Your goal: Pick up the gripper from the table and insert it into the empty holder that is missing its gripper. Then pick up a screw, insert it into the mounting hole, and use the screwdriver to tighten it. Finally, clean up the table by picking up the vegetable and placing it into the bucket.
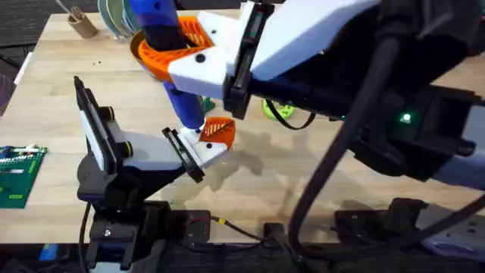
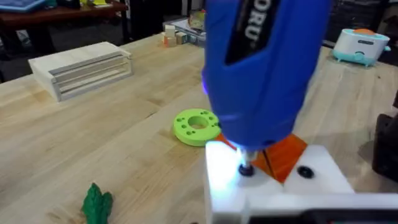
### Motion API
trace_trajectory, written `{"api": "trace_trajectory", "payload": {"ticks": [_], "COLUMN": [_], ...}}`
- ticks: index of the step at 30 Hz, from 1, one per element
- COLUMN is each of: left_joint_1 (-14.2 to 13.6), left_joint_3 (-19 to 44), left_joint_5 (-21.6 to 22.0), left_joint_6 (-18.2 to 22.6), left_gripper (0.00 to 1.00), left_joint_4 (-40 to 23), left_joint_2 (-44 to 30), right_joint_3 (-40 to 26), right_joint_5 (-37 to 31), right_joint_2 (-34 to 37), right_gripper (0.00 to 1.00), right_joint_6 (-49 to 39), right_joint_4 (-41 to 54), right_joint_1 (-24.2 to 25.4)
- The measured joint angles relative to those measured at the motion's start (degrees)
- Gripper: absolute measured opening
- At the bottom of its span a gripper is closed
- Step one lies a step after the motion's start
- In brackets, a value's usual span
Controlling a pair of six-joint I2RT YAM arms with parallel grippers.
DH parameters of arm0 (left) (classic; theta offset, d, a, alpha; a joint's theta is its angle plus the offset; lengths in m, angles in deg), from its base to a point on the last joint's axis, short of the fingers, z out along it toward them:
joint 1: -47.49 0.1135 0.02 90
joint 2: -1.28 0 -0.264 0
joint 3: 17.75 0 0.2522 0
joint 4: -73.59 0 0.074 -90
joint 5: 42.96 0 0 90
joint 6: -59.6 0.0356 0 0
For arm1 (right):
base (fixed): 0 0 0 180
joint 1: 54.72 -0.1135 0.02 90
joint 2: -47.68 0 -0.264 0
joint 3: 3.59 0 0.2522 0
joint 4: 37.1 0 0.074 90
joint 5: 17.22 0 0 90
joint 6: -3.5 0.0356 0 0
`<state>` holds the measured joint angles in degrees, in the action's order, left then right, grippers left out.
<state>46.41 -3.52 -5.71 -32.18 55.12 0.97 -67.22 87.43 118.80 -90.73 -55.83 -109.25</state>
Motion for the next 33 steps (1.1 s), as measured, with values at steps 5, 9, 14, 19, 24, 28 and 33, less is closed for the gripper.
{"api": "trace_trajectory", "payload": {"ticks": [5, 9, 14, 19, 24, 28, 33], "left_joint_1": [0.0, 0.0, 0.0, 0.0, 0.0, 0.0, 0.0], "left_joint_3": [0.0, 0.0, 0.0, 0.0, 0.0, 0.0, 0.0], "left_joint_5": [0.0, 0.0, 0.0, 0.0, 0.0, 0.0, 0.0], "left_joint_6": [-0.3, -0.2, -0.2, -0.2, -0.2, -0.2, -0.2], "left_gripper": [0.008, 0.008, 0.008, 0.008, 0.008, 0.008, 0.008], "left_joint_4": [0.0, 0.0, 0.0, 0.0, 0.0, 0.0, 0.0], "left_joint_2": [0.0, 0.0, 0.0, 0.0, 0.0, 0.0, 0.0], "right_joint_3": [0.0, 0.0, 0.3, 0.3, 0.3, 0.3, 0.3], "right_joint_5": [0.1, 0.1, 0.2, 0.2, -1.6, -8.4, -17.5], "right_joint_2": [0.0, 0.0, -0.5, -2.7, -2.7, -1.1, 6.3], "right_gripper": [0.03, 0.03, 0.03, 0.03, 0.03, 0.03, 0.03], "right_joint_6": [0.0, 0.0, 0.2, 0.2, -5.1, -14.8, -28.5], "right_joint_4": [0.0, -0.9, -9.8, -10.6, -4.1, 1.9, 6.4], "right_joint_1": [-0.1, -0.1, 0.6, 2.6, 4.3, 8.3, 17.3]}}
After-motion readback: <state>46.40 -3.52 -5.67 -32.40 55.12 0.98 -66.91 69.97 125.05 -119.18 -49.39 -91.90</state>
